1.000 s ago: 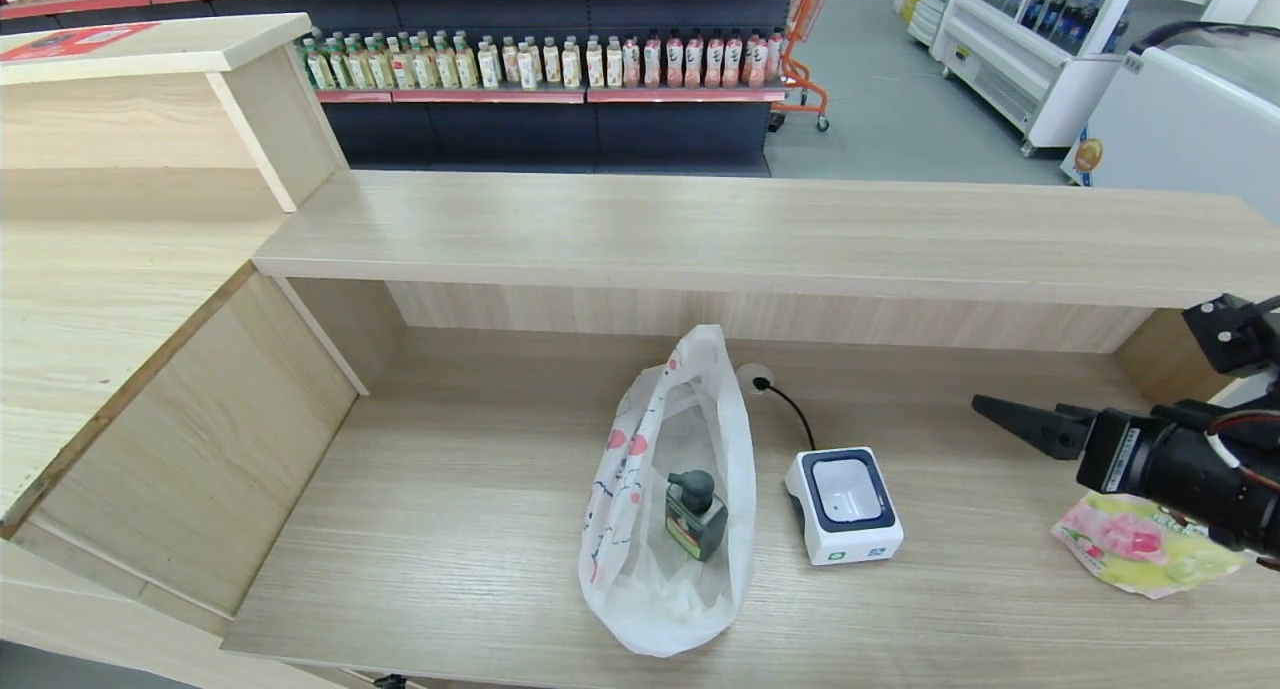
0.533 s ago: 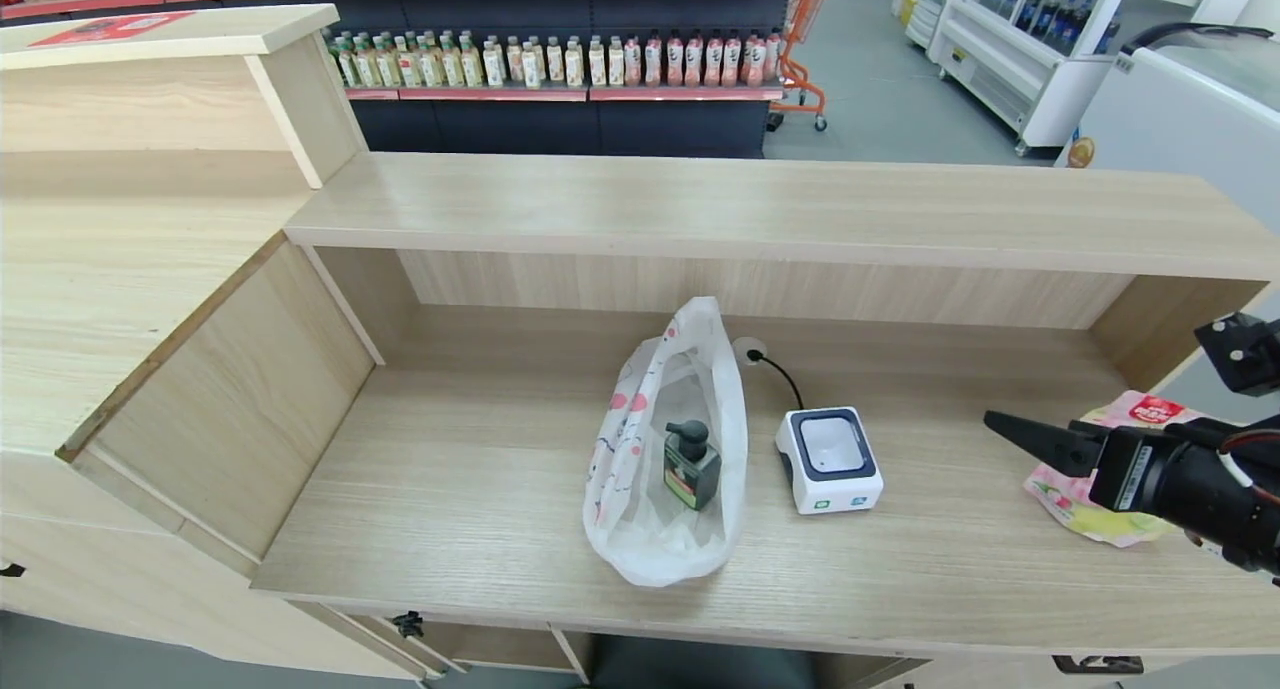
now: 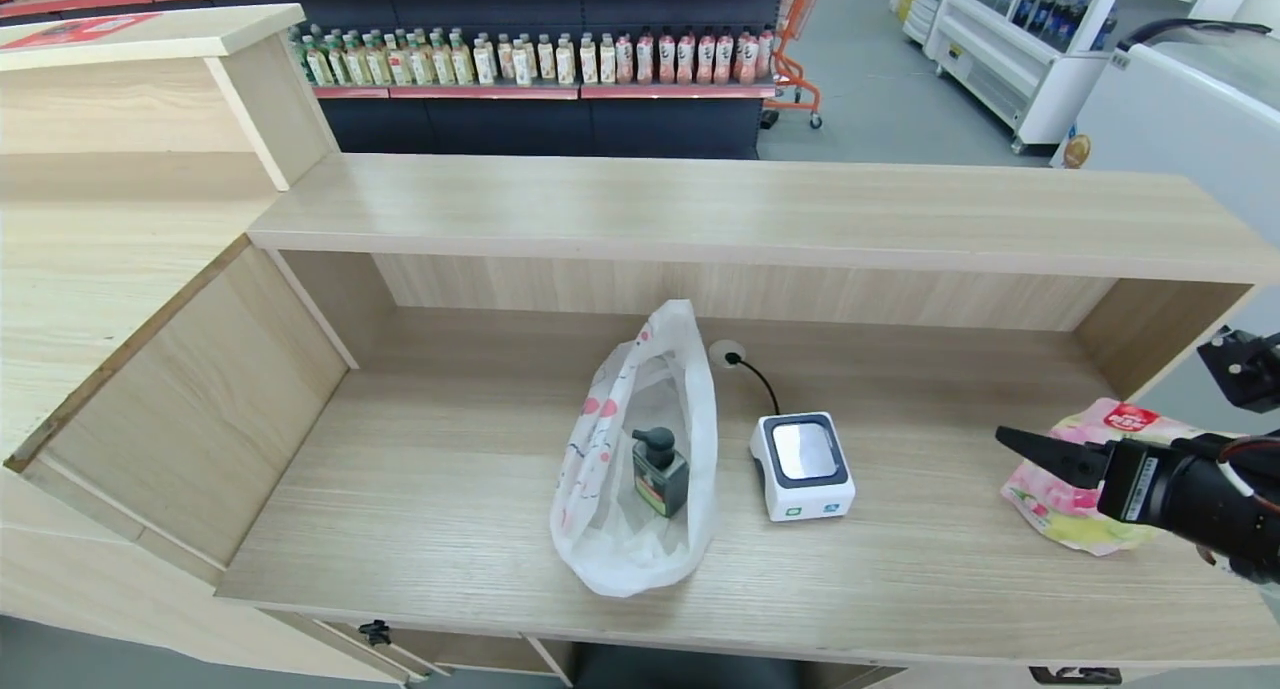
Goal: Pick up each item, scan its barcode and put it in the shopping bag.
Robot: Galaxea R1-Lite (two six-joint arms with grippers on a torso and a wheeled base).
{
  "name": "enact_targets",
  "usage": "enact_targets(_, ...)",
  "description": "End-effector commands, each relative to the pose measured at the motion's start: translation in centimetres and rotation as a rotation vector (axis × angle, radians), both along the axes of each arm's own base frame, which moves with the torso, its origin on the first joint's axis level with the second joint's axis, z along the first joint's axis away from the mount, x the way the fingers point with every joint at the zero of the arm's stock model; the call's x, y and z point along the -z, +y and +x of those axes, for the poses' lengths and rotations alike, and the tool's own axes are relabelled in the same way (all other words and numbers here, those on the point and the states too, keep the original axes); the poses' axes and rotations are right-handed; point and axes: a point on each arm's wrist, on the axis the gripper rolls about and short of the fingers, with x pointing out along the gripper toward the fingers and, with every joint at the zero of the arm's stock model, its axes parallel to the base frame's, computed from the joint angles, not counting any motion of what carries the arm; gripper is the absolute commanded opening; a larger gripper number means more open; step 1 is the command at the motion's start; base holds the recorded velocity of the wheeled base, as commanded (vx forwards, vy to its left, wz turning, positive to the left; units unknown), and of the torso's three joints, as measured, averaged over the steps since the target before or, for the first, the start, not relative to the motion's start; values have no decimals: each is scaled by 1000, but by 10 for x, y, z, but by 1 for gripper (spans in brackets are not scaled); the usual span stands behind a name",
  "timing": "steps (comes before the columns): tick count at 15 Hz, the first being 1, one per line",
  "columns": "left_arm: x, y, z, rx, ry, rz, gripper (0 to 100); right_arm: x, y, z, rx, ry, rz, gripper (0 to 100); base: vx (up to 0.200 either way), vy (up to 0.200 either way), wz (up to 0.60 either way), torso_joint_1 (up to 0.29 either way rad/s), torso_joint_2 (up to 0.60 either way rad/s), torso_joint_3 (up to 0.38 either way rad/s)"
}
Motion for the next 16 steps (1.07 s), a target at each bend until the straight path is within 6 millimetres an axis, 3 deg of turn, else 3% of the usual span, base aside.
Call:
enact_targets(1,0,0,0,1,1,-3,100,-1,0,-4,4,2,16,100,0,-200,0,2,2,2)
enact_targets(12,0,0,0,0,-1,-3,100,-4,0,-20,39,87,133,100,0,-200,0,4,1,4)
enact_targets(16,0,0,0,1,1,-5,100,-22,4,-36,71,169,282,100,0,0,0,0,0,0)
